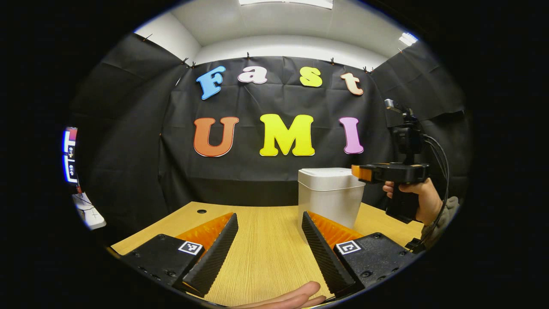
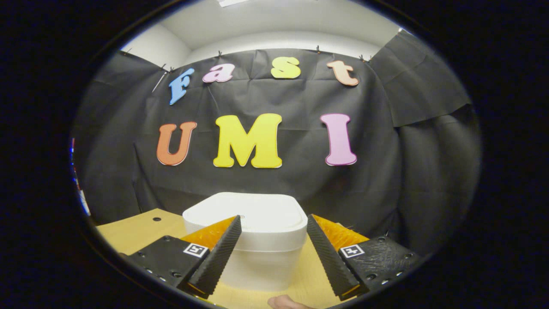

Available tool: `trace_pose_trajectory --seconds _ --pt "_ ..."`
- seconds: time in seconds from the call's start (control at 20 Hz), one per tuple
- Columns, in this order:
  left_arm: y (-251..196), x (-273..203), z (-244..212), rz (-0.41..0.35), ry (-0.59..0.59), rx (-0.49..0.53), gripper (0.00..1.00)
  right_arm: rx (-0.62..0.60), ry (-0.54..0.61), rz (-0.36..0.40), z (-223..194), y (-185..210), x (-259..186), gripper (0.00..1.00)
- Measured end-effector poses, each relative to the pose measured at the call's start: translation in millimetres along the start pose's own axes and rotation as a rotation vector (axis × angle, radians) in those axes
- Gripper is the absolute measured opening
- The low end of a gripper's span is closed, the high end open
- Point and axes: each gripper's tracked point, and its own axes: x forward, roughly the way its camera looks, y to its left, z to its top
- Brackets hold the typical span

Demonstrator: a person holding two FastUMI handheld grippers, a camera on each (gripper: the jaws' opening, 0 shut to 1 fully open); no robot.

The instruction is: Press the lid of the desktop garbage bin to open it, pick up the crumpled paper on the desktop and throw it into the bin, then pick up the pop can on the desktop and drop it into the bin, and finally close the garbage bin lid.

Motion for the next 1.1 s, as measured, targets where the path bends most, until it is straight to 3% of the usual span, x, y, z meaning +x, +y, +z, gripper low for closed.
trace_pose_trajectory --seconds 0.15,0.4,0.65,1.1 --pt "-1 0 1 0.003 -0.002 -0.002 0.97 -0.027 0.012 0.014 -17 -6 -41 0.96" --pt "0 0 4 0.025 -0.026 0.041 0.96 0.028 0.045 0.033 -37 -21 -106 0.96" --pt "-5 -2 12 0.036 -0.054 0.048 0.96 -0.053 -0.001 0.001 -45 -42 -157 0.97" --pt "-8 -10 14 0.058 -0.061 0.064 0.96 -0.136 -0.005 0.025 -52 -29 -198 0.98"
